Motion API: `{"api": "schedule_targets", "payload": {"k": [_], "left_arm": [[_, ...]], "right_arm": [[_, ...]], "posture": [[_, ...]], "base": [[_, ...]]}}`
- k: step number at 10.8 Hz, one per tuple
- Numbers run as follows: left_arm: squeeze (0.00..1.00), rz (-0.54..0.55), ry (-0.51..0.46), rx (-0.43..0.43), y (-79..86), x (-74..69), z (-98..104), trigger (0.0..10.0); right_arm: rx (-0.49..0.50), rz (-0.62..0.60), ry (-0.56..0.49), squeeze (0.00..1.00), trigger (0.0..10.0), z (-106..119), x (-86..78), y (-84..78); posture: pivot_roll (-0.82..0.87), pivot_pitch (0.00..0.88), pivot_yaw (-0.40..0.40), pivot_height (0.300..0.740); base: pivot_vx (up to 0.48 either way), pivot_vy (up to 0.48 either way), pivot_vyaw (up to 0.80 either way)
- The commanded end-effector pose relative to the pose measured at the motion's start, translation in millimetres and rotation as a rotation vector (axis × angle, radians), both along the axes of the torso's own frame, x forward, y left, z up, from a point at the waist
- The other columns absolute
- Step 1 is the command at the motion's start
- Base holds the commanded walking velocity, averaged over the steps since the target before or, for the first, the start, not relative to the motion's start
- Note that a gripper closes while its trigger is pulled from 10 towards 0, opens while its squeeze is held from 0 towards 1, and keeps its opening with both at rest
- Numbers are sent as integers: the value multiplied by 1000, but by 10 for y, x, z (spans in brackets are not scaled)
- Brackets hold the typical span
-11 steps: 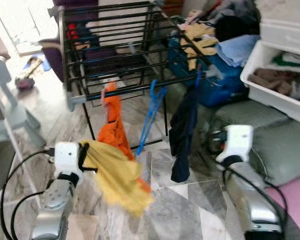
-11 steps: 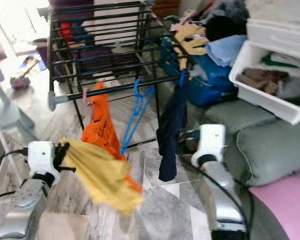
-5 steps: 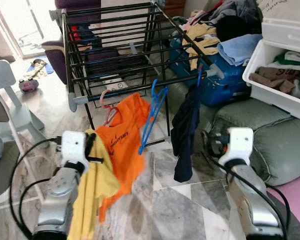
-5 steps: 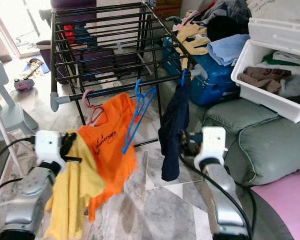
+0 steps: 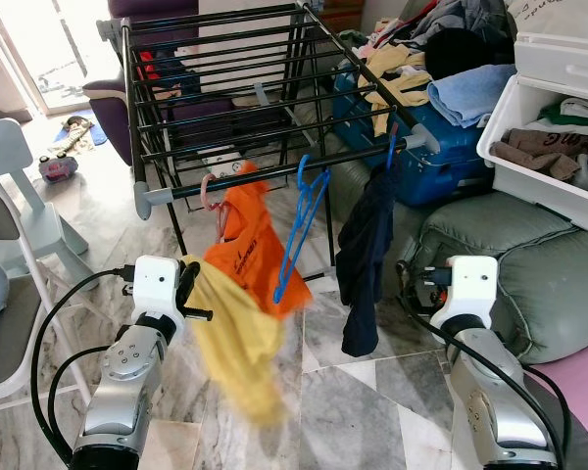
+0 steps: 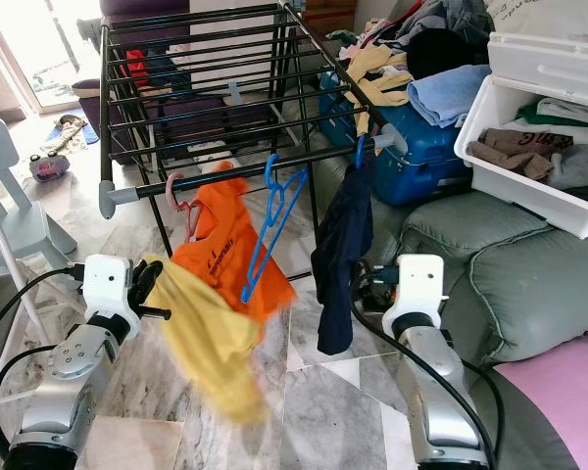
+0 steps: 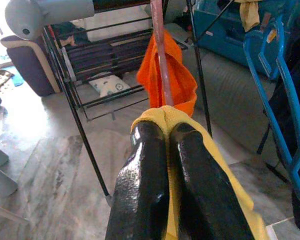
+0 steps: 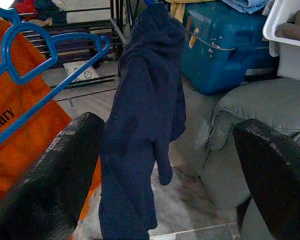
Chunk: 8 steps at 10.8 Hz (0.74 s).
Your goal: Hang hanger
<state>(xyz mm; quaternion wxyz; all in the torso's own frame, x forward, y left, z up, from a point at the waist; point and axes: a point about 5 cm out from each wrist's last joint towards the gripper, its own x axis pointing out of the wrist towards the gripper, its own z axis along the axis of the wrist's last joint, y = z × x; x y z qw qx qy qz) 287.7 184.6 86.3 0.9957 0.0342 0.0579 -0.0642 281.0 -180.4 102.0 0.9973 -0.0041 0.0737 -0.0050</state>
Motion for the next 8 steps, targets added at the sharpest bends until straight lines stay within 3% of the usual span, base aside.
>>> {"api": "schedule_targets", "payload": {"k": [1, 5, 7, 8], "left_arm": [[0, -8, -52, 20, 26, 31, 103, 10000], [0, -19, -51, 6, -13, 46, 105, 10000], [0, -33, -45, -20, -35, 73, 111, 10000], [0, -38, -45, -22, -40, 79, 113, 10000]], "right_arm": [[1, 19, -10, 0, 10000, 25, 35, 43], [3, 59, 8, 0, 10000, -7, 11, 63], [-6, 78, -5, 0, 10000, 2, -5, 120], [2, 71, -3, 0, 10000, -2, -6, 115]], "posture": [[-167, 0, 50, 740], [-175, 0, 63, 740], [-180, 0, 69, 740], [-181, 0, 70, 740]], "base": [[0, 0, 0], [0, 0, 0], [0, 0, 800], [0, 285, 0]]}}
